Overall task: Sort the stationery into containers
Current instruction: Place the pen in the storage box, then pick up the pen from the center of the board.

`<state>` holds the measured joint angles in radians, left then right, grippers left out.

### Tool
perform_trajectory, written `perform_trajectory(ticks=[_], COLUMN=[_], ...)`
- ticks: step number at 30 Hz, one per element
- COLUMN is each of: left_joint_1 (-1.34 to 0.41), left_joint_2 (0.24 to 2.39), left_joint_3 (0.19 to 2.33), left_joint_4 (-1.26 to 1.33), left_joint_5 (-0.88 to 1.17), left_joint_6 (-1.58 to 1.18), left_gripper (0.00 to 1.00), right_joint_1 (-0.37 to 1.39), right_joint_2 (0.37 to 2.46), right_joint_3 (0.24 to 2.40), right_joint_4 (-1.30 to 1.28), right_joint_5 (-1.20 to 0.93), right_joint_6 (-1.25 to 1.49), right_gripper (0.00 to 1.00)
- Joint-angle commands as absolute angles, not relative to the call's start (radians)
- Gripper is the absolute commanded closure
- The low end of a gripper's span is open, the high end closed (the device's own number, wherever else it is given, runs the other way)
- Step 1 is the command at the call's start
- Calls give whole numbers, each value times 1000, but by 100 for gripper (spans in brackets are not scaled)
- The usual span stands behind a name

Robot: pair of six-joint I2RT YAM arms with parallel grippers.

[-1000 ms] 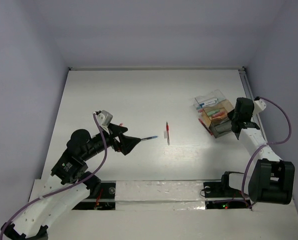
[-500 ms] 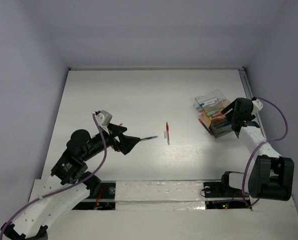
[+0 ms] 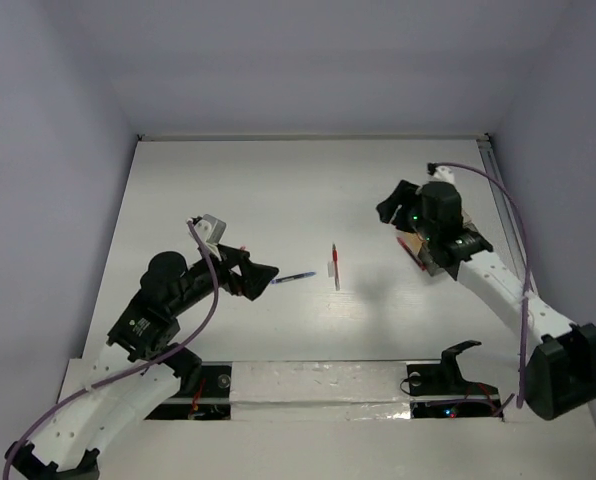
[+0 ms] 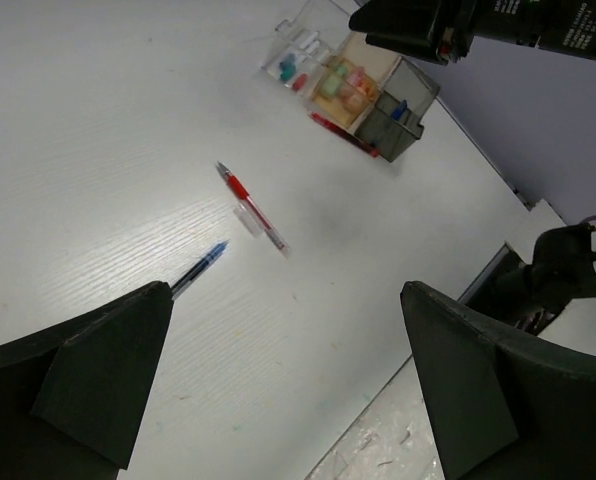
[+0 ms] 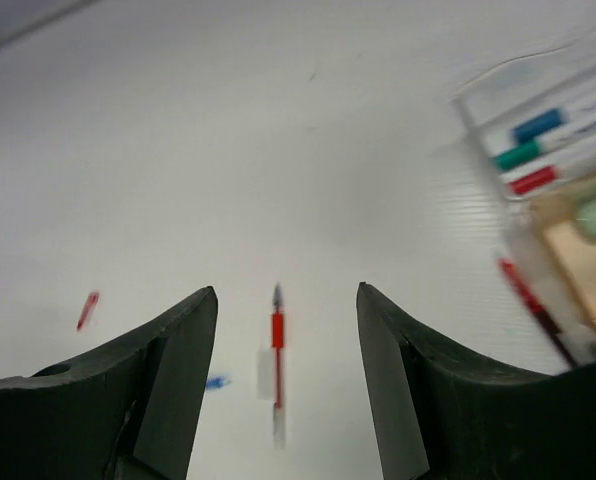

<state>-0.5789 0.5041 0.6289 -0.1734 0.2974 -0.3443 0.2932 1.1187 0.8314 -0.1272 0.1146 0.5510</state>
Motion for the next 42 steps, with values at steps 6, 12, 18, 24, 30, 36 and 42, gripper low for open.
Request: perform_trajectory(ticks=[6, 12, 18, 24, 30, 36, 42], left_joint_1=[-471, -405, -383, -374, -374, -374, -374], left_joint_2=[545, 470, 451, 459, 465, 480, 482], left_joint_3=[673, 693, 686, 684, 678, 675, 675], left_joint_4=[-167, -189, -189, -183, -173, -169, -169], left_joint_5=[235, 59, 23, 43, 81, 104, 109], left_joint_6=[-334, -342, -351, -351, -350, -351, -351], left_gripper=[3, 2, 2, 2, 2, 2, 2], right_joint_1=[593, 758, 861, 870, 829, 775, 753], right_joint_2=[1434, 1730, 1927, 1933, 1829, 1786, 1810], right_joint_3=[1041, 1279, 1511, 1536, 1369, 1260, 1241], right_joint_4=[-136, -95, -202, -316, -376, -430, -423], right_joint_5=[74, 37, 175, 312, 465, 465, 430], right_joint_6=[417, 428, 413, 393, 423, 445, 442], right_gripper=[40, 47, 52, 59, 65, 64, 59])
